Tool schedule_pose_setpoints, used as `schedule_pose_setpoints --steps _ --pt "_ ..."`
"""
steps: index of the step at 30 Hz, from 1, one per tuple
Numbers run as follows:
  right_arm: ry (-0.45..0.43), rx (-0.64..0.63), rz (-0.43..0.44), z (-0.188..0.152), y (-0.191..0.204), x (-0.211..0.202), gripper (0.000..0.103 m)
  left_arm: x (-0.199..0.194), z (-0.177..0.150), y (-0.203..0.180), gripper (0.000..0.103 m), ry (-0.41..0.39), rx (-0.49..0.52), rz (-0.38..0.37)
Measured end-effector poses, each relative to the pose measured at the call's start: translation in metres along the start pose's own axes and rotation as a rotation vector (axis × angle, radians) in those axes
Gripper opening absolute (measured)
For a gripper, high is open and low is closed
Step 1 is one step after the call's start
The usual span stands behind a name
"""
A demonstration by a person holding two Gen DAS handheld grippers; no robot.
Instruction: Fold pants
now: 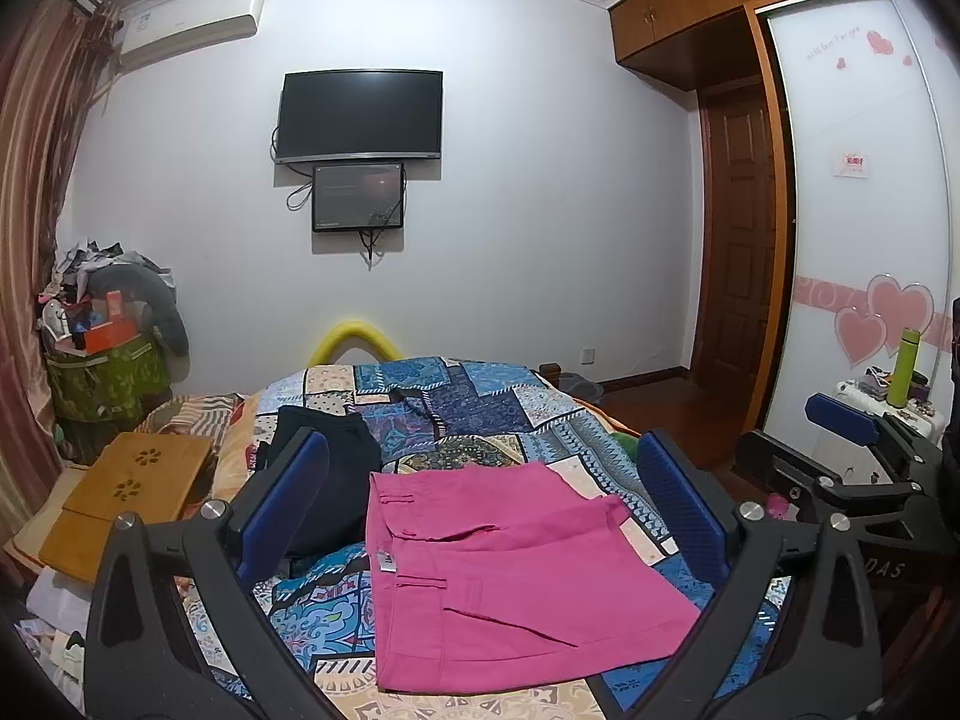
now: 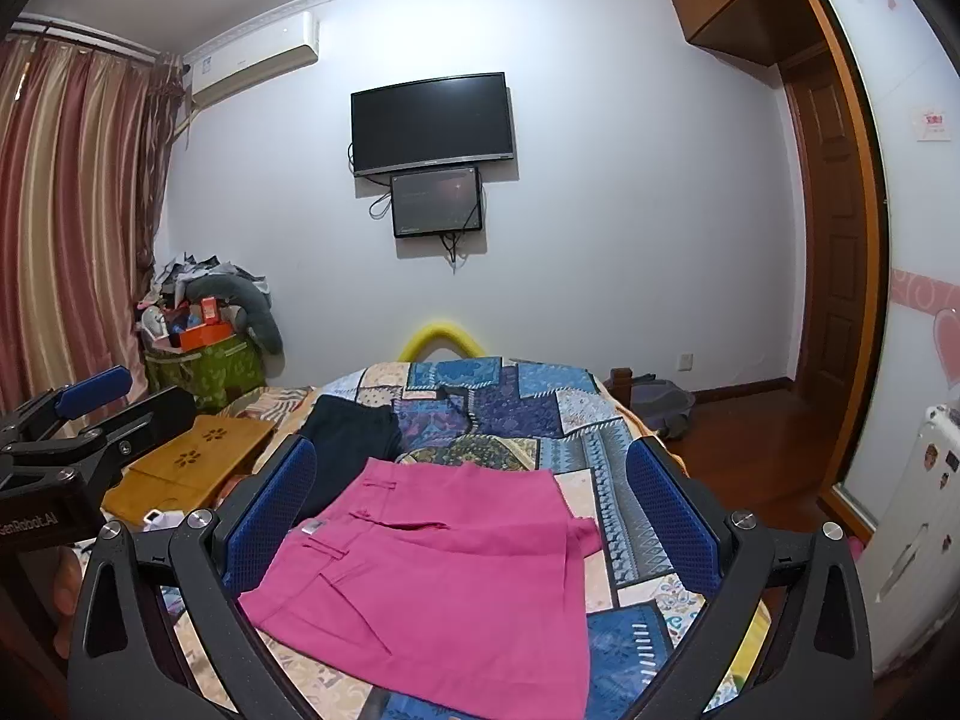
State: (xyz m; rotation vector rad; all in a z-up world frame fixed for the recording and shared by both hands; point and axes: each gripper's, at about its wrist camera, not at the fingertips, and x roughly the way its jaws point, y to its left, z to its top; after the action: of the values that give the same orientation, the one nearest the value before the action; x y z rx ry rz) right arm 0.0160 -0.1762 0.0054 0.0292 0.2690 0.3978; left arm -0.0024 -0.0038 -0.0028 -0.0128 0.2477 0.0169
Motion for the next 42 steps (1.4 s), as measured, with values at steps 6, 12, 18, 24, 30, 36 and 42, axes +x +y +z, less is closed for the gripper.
schedule_pose_setpoints --steps 6,12,18,24,30,36,42 --pt "0.005 0.004 0.006 -0.0016 -0.0010 0.0015 0.103 0.0019 -0.0010 0.0009 0.103 0.001 -0.002 0.007" --pt "0.005 0.006 0.009 -0.0021 -0.0005 0.0021 0.103 0.0014 -0.0007 0.0009 0.103 -0.001 -0.002 0.008" --pt "0.003 0.000 0.010 -0.0030 0.0003 0.0010 0.103 0.0006 -0.0022 0.0010 0.103 -0.006 0.008 0.015" --pt "0.004 0.001 0.013 -0.0036 0.0004 0.0003 0.103 0.0007 -0.0025 0.0009 0.103 -0.005 0.006 0.015" --pt "0.003 0.001 0.012 -0.0032 0.0008 0.0003 0.103 0.0008 -0.0026 0.0003 0.103 -0.005 0.008 0.015" --pt "0.005 0.004 0.013 -0.0028 0.0013 0.0003 0.103 0.0006 -0.0024 0.0005 0.103 -0.005 0.006 0.015" --pt "0.004 0.003 0.012 -0.0018 0.0010 0.0003 0.103 0.0006 -0.0032 0.0005 0.103 -0.005 0.006 0.015"
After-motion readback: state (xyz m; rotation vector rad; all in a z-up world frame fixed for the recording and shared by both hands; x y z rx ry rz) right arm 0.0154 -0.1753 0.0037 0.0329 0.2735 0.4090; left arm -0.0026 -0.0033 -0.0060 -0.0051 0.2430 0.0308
